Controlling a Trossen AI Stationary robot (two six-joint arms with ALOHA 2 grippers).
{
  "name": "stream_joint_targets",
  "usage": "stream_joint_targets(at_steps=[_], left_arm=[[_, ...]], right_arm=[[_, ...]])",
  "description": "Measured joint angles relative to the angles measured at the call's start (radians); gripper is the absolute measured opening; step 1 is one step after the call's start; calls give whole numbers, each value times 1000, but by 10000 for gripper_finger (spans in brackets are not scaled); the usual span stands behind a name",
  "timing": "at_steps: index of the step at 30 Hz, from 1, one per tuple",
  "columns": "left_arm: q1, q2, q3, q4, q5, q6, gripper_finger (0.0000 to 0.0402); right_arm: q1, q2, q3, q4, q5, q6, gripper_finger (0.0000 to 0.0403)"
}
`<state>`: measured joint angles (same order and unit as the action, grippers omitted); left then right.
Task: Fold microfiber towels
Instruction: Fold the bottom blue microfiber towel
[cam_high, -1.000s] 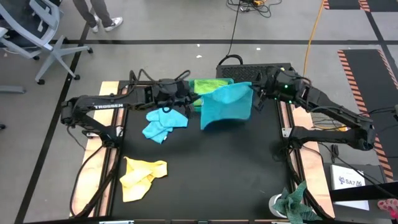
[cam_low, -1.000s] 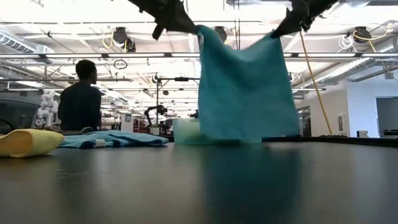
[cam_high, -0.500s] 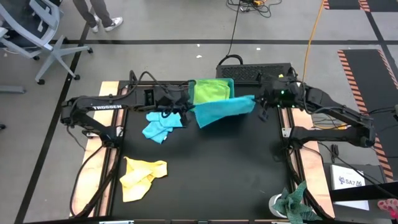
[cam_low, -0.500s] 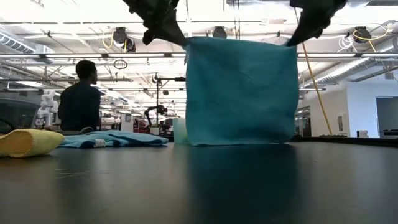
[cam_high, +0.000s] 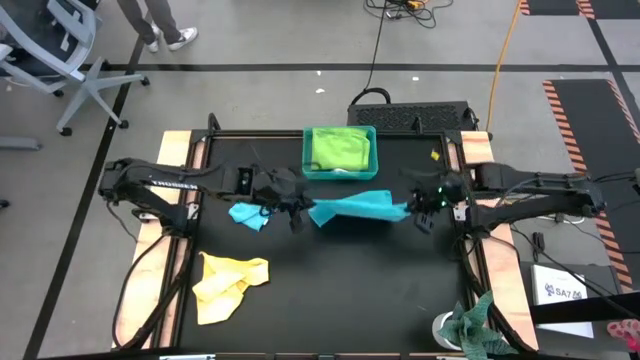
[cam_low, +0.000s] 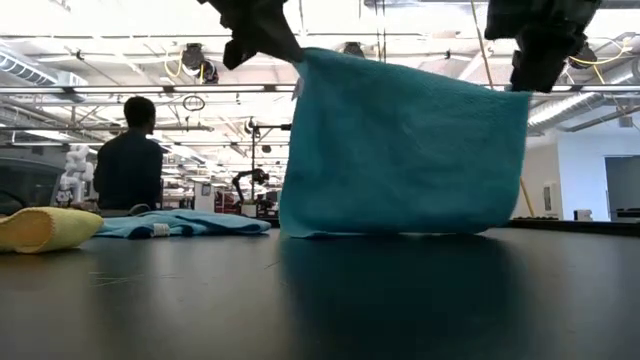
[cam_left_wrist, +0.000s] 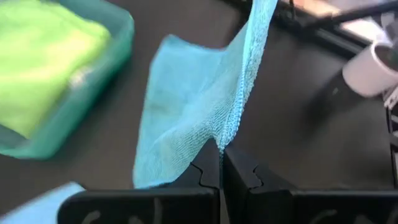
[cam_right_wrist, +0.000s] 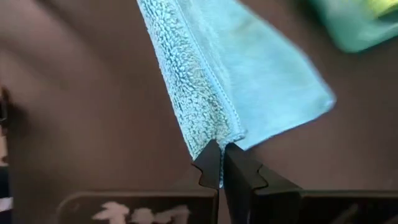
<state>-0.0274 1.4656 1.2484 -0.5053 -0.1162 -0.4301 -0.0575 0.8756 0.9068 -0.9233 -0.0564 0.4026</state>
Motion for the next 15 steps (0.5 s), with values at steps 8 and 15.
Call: stream_joint_targets(at_steps=[8,15], left_arm=[[-113,154,0,56,34,-79,1],[-180,237,-1,104,124,-164,2]], right_arm=[[188,0,-128,196,-1,214,0],[327,0,-239,380,-1,376,0]])
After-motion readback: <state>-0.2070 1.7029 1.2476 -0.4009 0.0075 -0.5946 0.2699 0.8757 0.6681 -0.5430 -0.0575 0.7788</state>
